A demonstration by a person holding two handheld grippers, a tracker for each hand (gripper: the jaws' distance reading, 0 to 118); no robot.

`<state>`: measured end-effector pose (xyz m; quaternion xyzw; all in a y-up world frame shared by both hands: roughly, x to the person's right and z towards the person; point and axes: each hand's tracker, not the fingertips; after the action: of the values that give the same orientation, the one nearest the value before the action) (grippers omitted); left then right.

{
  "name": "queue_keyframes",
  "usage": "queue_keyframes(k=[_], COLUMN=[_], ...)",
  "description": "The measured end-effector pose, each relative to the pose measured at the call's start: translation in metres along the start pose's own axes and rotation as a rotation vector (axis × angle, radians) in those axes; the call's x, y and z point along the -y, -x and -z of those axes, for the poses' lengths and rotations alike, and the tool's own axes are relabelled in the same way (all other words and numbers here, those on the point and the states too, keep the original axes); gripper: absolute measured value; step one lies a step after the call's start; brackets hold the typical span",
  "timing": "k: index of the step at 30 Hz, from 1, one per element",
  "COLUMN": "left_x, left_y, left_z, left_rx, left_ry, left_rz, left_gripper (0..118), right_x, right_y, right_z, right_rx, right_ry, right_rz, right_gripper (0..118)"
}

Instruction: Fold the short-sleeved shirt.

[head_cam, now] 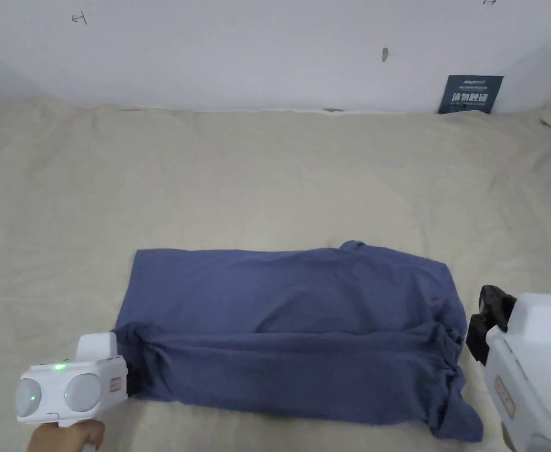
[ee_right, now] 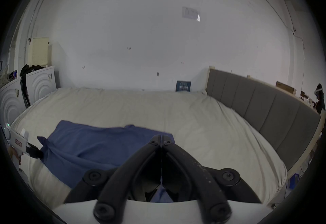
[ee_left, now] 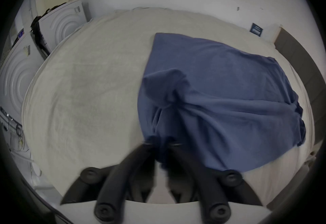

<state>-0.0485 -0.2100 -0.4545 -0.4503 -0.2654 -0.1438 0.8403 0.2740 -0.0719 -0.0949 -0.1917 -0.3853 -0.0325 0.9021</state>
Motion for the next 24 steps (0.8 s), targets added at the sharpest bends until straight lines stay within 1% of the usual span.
queue_keyframes(k=[1,2,4,5,6,7,11,12,13,14,15,16,17,18,19,20,24], left_x=[0.0,0.0,-0.001,-0.002,-0.004,-0.005,-0.008,-0.008,-0.008,-0.008,-0.008,-0.007,-0.006,-0.004,-0.002,0.0,0.009], left_y=[-0.004,-0.006,-0.01,-0.006,-0.006,-0.006,-0.005,-0.005,-0.005,-0.004,-0.004,-0.003,-0.001,-0.001,0.0,0.001,0.008], left_z=[-0.006,-0.009,-0.014,-0.016,-0.021,-0.026,-0.043,-0.045,-0.047,-0.048,-0.048,-0.048,-0.047,-0.047,-0.047,-0.048,-0.056], left_rx=[0.041,0.038,0.033,0.035,0.049,0.057,0.068,0.064,0.059,0.056,0.054,0.052,0.049,0.047,0.045,0.041,0.048], left_ry=[-0.008,-0.008,-0.027,-0.045,-0.055,-0.068,-0.099,-0.102,-0.106,-0.107,-0.105,-0.102,-0.1,-0.099,-0.098,-0.097,-0.083], left_rz=[0.022,0.022,0.05,0.042,0.036,0.033,0.052,0.059,0.066,0.071,0.068,0.065,0.058,0.051,0.046,0.043,0.014], left_gripper=[6,6,6,6,6,6,6,6,6,6,6,6,6,6,6,6,6], right_x=[0.008,0.016,0.034,0.045,0.056,0.069,0.107,0.113,0.118,0.122,0.129,0.131,0.131,0.13,0.126,0.122,0.106], right_y=[-0.002,-0.005,-0.012,-0.016,-0.018,-0.018,-0.017,-0.017,-0.018,-0.019,-0.021,-0.023,-0.025,-0.026,-0.025,-0.024,-0.028], right_z=[0.005,0.011,0.026,0.035,0.042,0.05,0.071,0.075,0.079,0.082,0.085,0.085,0.085,0.082,0.076,0.071,0.049], right_rx=[0.002,0.003,-0.022,-0.035,-0.038,-0.024,0.0,-0.003,-0.008,-0.018,-0.028,-0.052,-0.089,-0.113,-0.11,-0.097,-0.118], right_ry=[0.039,0.092,0.223,0.293,0.368,0.401,0.538,0.571,0.587,0.61,0.609,0.603,0.603,0.606,0.595,0.579,0.533], right_rz=[0.005,0.009,0.044,0.063,0.073,0.086,0.061,0.067,0.069,0.078,0.089,0.104,0.134,0.158,0.16,0.143,0.108], right_gripper=[24,42,84,96,102,102,102,102,98,84,64,31,18,16,13,12,12])
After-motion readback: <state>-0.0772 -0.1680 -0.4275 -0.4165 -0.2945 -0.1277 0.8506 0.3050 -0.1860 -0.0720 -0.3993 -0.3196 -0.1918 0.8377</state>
